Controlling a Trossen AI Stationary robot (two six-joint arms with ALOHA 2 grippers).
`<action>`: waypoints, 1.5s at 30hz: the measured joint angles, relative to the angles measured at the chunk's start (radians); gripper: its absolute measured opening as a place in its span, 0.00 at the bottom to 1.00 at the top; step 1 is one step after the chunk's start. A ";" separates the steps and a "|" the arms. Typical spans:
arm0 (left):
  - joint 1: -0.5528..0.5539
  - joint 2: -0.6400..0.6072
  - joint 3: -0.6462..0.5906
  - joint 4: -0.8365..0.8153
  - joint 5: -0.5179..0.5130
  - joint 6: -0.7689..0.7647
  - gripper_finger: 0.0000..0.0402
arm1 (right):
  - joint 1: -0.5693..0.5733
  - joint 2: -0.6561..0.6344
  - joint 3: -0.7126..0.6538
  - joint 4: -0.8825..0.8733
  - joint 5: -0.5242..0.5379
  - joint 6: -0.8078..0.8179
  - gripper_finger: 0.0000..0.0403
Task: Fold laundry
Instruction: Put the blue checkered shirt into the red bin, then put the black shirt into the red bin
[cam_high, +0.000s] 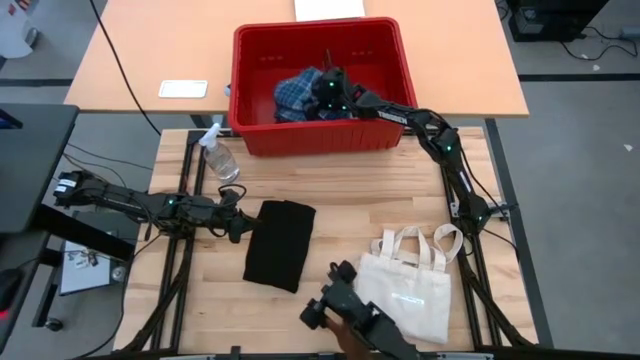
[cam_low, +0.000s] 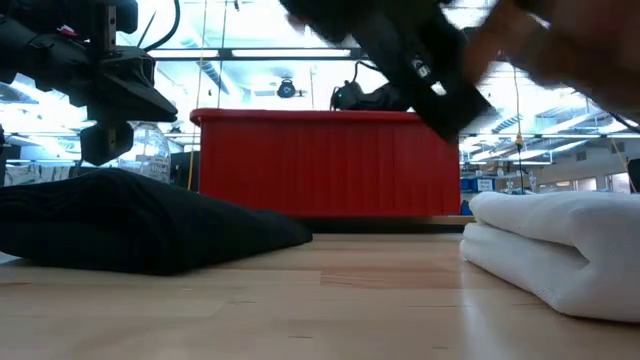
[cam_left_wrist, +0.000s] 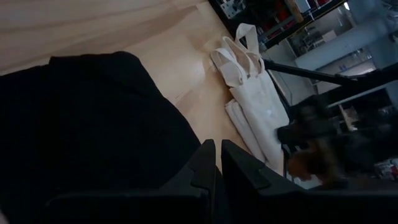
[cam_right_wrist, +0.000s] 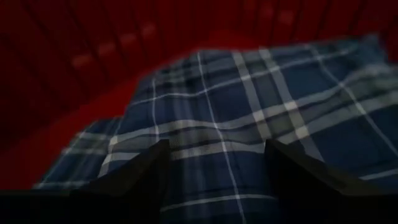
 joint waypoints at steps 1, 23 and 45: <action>0.000 0.000 0.000 0.001 0.000 -0.001 0.08 | -0.003 0.009 0.004 -0.028 -0.005 0.014 0.67; 0.000 0.000 0.000 -0.024 0.074 0.029 0.08 | 0.036 -0.252 0.310 -0.141 -0.111 0.016 0.67; -0.048 0.019 0.049 -0.522 -0.065 0.037 0.08 | 0.469 -0.279 0.277 -0.947 -0.580 0.378 0.67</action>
